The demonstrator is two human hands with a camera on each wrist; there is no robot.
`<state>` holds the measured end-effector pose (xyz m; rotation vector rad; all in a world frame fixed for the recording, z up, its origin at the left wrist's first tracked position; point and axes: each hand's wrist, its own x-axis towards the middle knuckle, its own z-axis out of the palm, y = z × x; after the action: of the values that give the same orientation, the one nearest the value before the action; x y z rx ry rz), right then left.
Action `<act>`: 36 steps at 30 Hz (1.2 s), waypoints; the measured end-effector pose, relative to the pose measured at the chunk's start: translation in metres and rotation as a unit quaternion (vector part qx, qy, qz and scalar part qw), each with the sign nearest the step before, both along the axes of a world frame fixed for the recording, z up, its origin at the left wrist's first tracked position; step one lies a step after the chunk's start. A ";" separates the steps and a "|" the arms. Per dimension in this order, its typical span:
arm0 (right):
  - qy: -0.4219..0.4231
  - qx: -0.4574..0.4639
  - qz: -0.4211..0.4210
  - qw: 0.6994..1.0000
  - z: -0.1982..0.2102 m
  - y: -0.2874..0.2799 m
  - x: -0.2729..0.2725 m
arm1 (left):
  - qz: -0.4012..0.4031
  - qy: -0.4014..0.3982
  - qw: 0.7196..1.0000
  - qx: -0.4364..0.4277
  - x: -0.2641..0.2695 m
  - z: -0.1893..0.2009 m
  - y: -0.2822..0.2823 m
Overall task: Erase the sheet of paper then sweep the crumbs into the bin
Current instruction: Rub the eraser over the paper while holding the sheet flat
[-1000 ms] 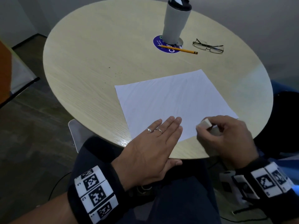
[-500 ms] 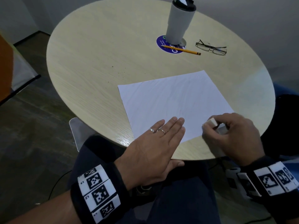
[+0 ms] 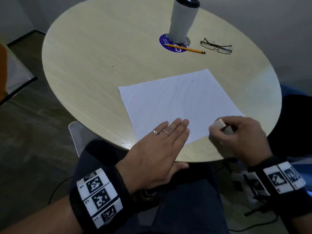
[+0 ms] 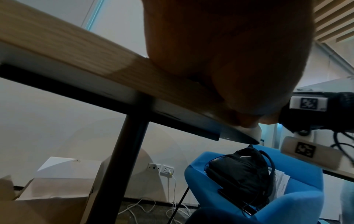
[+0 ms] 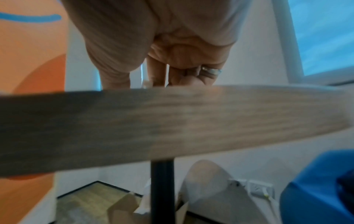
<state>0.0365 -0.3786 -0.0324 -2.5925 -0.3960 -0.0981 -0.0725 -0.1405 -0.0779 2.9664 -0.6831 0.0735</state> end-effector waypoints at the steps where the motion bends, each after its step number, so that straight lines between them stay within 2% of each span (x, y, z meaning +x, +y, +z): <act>1: -0.003 -0.003 -0.016 1.000 0.001 -0.005 0.008 | 0.000 0.004 1.000 -0.002 0.000 0.000 0.000; 4: -0.039 -0.033 0.002 0.999 0.006 -0.001 0.012 | 0.001 0.004 1.000 -0.012 -0.001 0.002 0.000; 7: -0.030 -0.039 0.044 0.998 0.005 0.020 -0.011 | 0.003 0.000 1.000 -0.015 -0.001 0.002 0.001; 11: 0.004 -0.011 -0.013 1.000 0.005 0.007 0.017 | 0.000 0.007 1.000 -0.007 -0.001 0.002 0.002; 16: -0.023 -0.047 0.041 0.998 0.009 0.018 0.001 | -0.001 0.012 1.000 -0.010 -0.002 0.004 0.001; 19: 0.004 -0.023 0.002 1.000 0.005 0.011 0.016 | 0.000 0.012 1.000 -0.008 -0.001 0.004 0.001; 22: -0.019 -0.041 -0.024 0.999 0.008 0.005 0.030 | 0.002 0.012 1.000 -0.010 -0.002 0.004 0.001; 26: -0.036 -0.051 0.035 0.997 0.005 0.018 0.009 | 0.004 0.008 1.000 -0.016 -0.002 0.003 0.000; 29: -0.023 -0.015 -0.008 1.000 -0.001 0.012 0.025 | 0.001 0.011 1.000 -0.014 -0.002 0.002 0.000; 31: -0.048 -0.015 -0.023 0.998 -0.004 0.005 0.035 | 0.003 0.016 1.000 -0.015 -0.002 0.003 0.000; 33: -0.029 0.061 -0.016 0.998 -0.008 -0.003 0.041 | 0.006 0.019 1.000 -0.020 -0.001 0.005 0.000; 36: 0.035 0.218 -0.026 0.975 -0.003 -0.007 0.041 | 0.006 0.026 0.999 -0.025 -0.001 0.007 0.001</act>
<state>0.0775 -0.3857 -0.0353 -2.1652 -0.2465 -0.1002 -0.0737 -0.1397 -0.0711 2.9144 -0.6469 0.0132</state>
